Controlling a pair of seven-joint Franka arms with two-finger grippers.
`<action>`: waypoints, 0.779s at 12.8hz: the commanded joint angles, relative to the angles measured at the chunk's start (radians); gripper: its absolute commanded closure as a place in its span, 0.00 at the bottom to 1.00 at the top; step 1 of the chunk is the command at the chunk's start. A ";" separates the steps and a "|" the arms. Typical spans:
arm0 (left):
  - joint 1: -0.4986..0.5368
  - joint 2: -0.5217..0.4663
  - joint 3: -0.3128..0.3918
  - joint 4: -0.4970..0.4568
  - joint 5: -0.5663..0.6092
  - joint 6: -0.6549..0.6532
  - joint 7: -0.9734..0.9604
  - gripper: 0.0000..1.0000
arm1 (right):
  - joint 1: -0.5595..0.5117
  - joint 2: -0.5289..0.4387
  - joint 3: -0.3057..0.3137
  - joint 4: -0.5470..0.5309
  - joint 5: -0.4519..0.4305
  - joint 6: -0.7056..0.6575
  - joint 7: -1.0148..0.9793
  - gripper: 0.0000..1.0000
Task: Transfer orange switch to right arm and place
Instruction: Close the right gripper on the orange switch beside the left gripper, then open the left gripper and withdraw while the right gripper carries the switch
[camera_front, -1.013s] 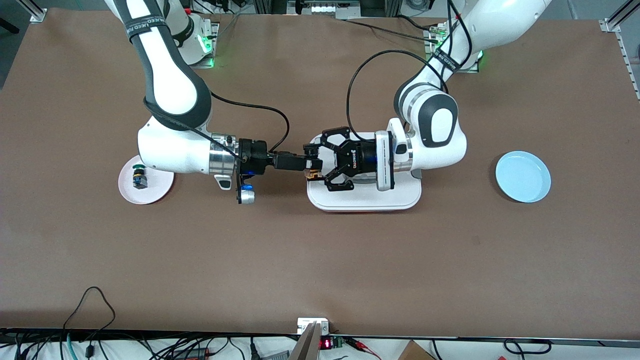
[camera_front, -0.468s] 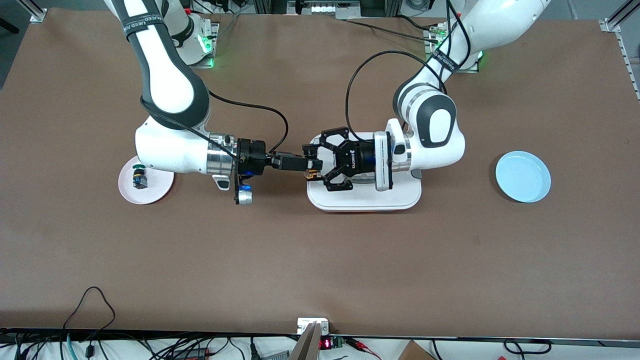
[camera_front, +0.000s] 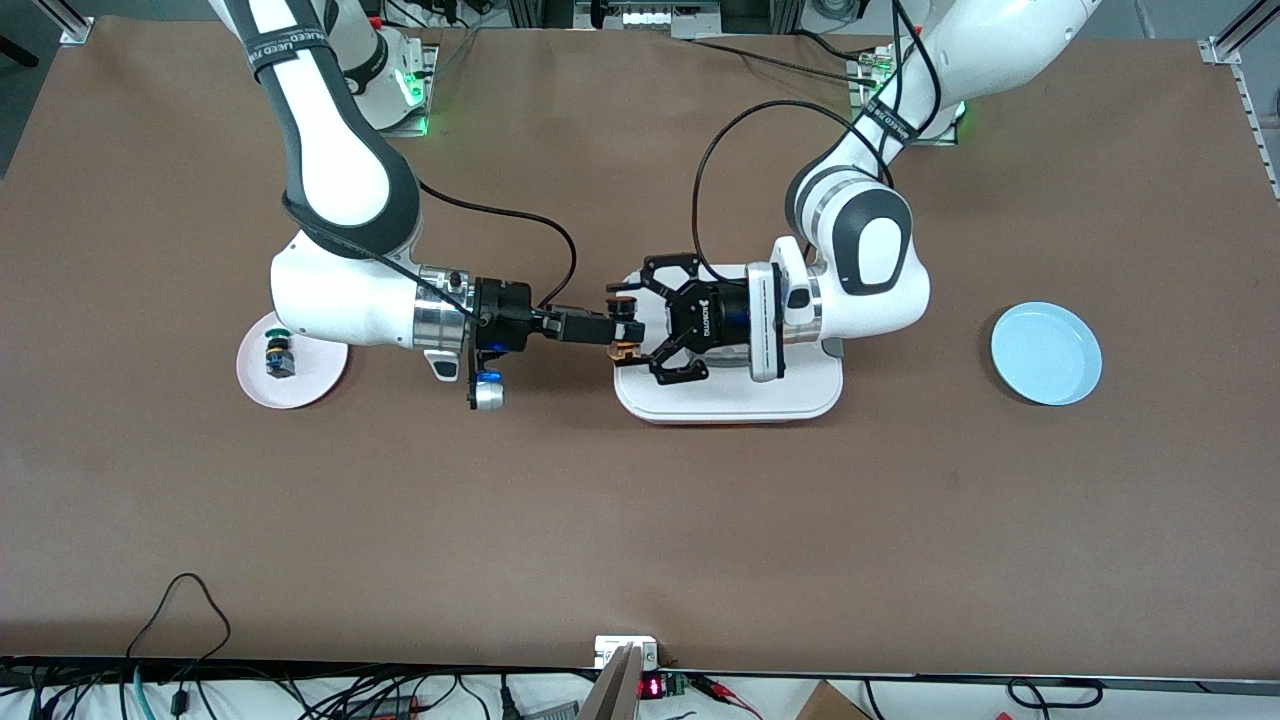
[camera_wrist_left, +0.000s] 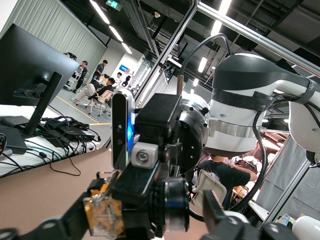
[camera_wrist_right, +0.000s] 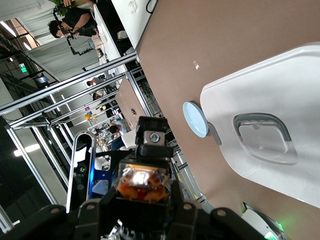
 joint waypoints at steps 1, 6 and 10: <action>0.002 -0.009 0.002 -0.004 -0.026 0.001 0.010 0.00 | 0.007 -0.014 -0.008 -0.006 0.009 0.012 0.006 0.85; 0.060 -0.016 0.002 -0.012 0.064 -0.030 -0.025 0.00 | -0.008 -0.034 -0.032 -0.004 -0.001 -0.033 0.005 0.85; 0.200 -0.029 0.004 0.022 0.474 -0.170 -0.318 0.00 | -0.067 -0.074 -0.041 -0.006 -0.211 -0.130 0.000 0.85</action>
